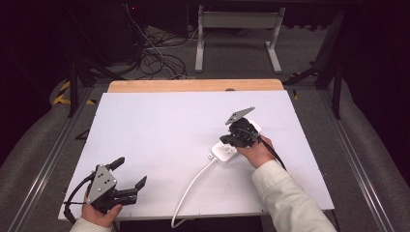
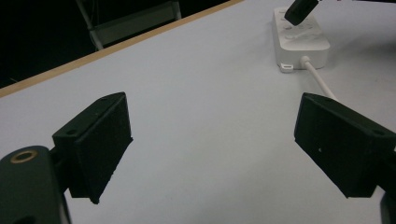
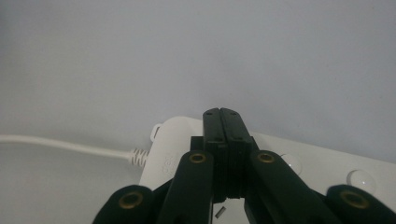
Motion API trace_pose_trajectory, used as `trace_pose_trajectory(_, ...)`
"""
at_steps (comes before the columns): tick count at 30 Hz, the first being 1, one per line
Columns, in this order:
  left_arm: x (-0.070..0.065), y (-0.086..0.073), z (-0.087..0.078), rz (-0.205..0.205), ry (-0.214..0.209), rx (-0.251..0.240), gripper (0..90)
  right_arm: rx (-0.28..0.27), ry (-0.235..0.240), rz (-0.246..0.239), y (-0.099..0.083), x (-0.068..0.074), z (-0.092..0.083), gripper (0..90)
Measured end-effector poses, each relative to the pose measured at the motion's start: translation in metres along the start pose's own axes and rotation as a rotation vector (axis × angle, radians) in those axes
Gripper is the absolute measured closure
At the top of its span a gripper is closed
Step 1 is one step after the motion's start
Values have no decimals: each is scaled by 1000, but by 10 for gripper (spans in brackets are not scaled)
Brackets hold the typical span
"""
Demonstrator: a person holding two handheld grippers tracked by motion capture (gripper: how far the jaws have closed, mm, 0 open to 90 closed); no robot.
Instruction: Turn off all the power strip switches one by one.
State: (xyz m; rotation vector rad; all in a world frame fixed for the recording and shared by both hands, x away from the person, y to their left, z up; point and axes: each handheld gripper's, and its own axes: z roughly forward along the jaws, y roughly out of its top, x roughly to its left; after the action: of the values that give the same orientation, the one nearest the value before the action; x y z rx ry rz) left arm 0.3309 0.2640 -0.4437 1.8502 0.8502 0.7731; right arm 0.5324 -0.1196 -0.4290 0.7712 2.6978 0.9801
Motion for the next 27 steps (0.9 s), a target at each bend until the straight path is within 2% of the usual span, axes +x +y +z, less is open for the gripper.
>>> trace_pose_trajectory(3,0,0,0,1,0,-1,116,21,0,-6,1,0,3,900)
trace_pose_trajectory(4,0,0,0,0,1,-2,116,45,-2,-12,1,-1,6,900)
trace_pose_trajectory(6,0,0,0,-7,-2,-2,116,59,-3,-3,2,-1,8,900)
trace_pose_trajectory(12,0,0,0,-4,-5,1,117,79,0,0,2,-1,12,900)
trace_pose_trajectory(21,-1,0,0,-10,-7,2,116,88,-14,-10,1,1,16,900)
trace_pose_trajectory(27,0,0,0,-3,-3,0,116,73,-18,-7,1,1,17,900)
